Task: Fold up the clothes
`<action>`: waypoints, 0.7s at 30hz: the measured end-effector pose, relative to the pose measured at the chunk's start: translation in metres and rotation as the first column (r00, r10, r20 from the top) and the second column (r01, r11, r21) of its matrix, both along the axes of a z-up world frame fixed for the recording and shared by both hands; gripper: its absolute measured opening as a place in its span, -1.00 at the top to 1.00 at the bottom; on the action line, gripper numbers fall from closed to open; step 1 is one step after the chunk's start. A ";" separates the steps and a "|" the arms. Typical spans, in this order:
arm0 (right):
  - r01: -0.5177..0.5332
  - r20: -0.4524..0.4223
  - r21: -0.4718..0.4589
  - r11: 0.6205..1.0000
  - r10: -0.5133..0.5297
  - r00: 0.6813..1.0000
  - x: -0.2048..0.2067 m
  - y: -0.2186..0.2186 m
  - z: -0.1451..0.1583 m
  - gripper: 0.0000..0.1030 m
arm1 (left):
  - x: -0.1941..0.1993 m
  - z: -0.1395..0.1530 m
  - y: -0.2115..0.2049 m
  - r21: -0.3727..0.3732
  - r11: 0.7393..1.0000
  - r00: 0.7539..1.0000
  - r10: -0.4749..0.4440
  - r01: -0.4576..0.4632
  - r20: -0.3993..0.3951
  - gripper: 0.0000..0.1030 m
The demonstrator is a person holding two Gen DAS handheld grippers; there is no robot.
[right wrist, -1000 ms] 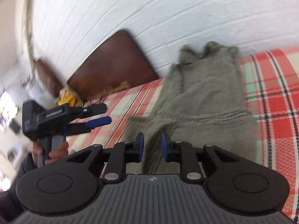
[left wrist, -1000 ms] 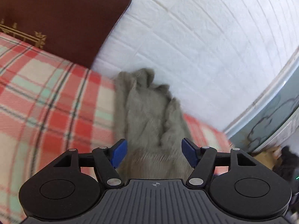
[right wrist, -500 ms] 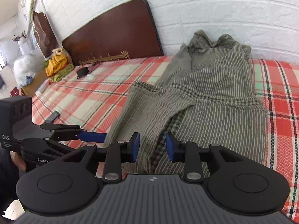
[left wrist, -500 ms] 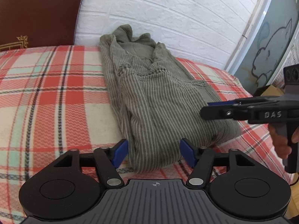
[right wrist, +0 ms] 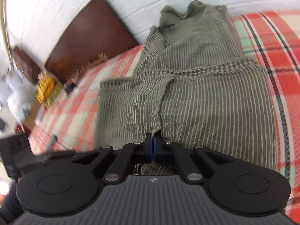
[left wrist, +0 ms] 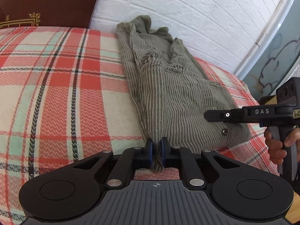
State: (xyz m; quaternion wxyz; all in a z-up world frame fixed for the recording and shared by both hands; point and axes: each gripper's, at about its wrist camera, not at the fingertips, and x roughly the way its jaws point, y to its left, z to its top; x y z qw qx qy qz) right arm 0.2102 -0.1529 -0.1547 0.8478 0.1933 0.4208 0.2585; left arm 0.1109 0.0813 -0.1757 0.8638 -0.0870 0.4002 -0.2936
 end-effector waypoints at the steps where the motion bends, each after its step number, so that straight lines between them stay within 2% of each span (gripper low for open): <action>1: 0.011 0.012 0.007 1.000 -0.011 1.000 0.000 -0.002 0.003 0.97 | 0.000 0.001 0.001 0.003 1.000 1.000 0.011 -0.011 0.000 0.57; 3: 0.033 0.035 0.018 0.999 -0.033 0.999 0.001 -0.005 0.007 0.95 | 0.000 0.005 0.004 0.007 0.999 0.999 0.033 -0.033 0.002 0.17; 6: 0.053 0.042 0.008 0.999 -0.053 0.998 0.011 -0.006 0.009 0.95 | -0.002 0.018 0.002 -0.008 1.000 0.999 0.020 -0.020 0.035 0.00; 10: 0.101 0.030 0.061 0.993 -0.102 0.994 0.018 -0.013 0.006 0.95 | -0.008 0.042 -0.009 -0.028 0.998 0.992 -0.058 0.061 0.109 0.00; 16: 0.177 0.108 0.133 0.975 -0.192 0.975 -0.002 -0.036 0.022 0.91 | -0.012 0.075 -0.028 -0.048 0.980 0.961 -0.180 0.194 0.211 0.00; 19: 0.164 0.134 0.071 0.984 -0.172 0.976 -0.007 -0.038 0.025 0.91 | 0.014 0.065 -0.058 -0.048 0.969 0.958 -0.232 0.243 0.170 0.00; 21: 0.153 0.152 0.015 0.988 -0.154 0.976 -0.010 -0.036 0.024 0.91 | 0.033 0.058 -0.080 -0.047 0.963 0.956 -0.258 0.266 0.136 0.08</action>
